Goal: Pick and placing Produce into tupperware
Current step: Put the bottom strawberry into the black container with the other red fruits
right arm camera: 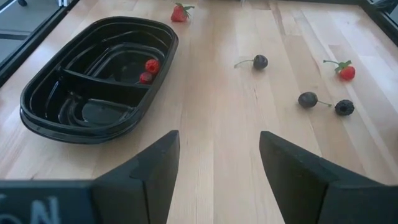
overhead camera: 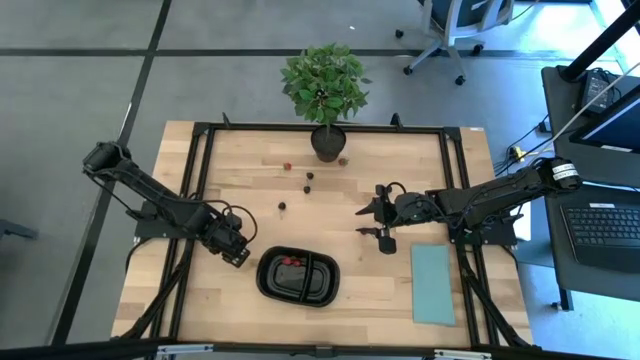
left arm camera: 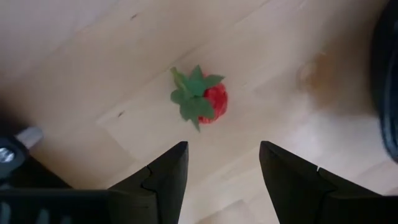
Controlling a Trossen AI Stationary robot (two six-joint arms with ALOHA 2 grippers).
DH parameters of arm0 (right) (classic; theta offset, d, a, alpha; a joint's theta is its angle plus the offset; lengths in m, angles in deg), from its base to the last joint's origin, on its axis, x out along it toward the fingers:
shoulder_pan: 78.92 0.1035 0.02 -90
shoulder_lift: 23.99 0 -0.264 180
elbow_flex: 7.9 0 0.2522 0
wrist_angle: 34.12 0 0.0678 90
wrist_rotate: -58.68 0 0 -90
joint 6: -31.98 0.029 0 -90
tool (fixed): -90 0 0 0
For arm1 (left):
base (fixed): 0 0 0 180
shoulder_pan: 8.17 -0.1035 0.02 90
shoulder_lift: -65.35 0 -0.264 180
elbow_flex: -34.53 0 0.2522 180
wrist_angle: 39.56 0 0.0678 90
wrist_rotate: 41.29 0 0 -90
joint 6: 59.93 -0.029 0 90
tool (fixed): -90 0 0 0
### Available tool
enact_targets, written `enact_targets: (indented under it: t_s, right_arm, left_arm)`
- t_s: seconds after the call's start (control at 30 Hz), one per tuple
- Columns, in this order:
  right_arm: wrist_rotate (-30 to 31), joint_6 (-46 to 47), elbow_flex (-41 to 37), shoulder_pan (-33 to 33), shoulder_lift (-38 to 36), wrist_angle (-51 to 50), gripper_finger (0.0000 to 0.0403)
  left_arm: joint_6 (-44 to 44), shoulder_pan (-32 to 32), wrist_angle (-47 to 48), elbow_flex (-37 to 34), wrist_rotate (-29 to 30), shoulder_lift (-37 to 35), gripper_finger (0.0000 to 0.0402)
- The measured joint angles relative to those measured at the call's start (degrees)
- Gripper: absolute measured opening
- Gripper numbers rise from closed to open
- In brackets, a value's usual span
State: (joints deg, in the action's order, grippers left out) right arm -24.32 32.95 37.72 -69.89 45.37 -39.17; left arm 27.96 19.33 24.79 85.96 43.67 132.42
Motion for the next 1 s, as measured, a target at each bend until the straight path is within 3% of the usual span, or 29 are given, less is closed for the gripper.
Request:
enact_targets:
  t_s: [0.2, 0.4, 0.77, 1.0]
  right_arm:
    - [0.0, 0.1, 0.0, 0.0, 0.0, 0.0, 0.0223]
    - [0.0, 0.3, 0.0, 0.0, 0.0, 0.0, 0.0223]
    - [0.0, 0.2, 0.0, 0.0, 0.0, -0.3, 0.0223]
    - [0.0, 0.2, 0.0, 0.0, 0.0, -0.8, 0.0223]
  left_arm:
    - [-6.7, -1.9, 0.1, 0.0, 4.2, 0.0, 0.019]
    - [-7.5, -4.2, -0.1, 0.0, -0.2, 0.0, 0.0195]
    - [-8.7, -4.3, -0.2, 0.0, -0.6, 0.1, 0.0313]
    - [-8.3, -4.2, -0.5, 0.0, 1.4, 0.1, 0.0329]
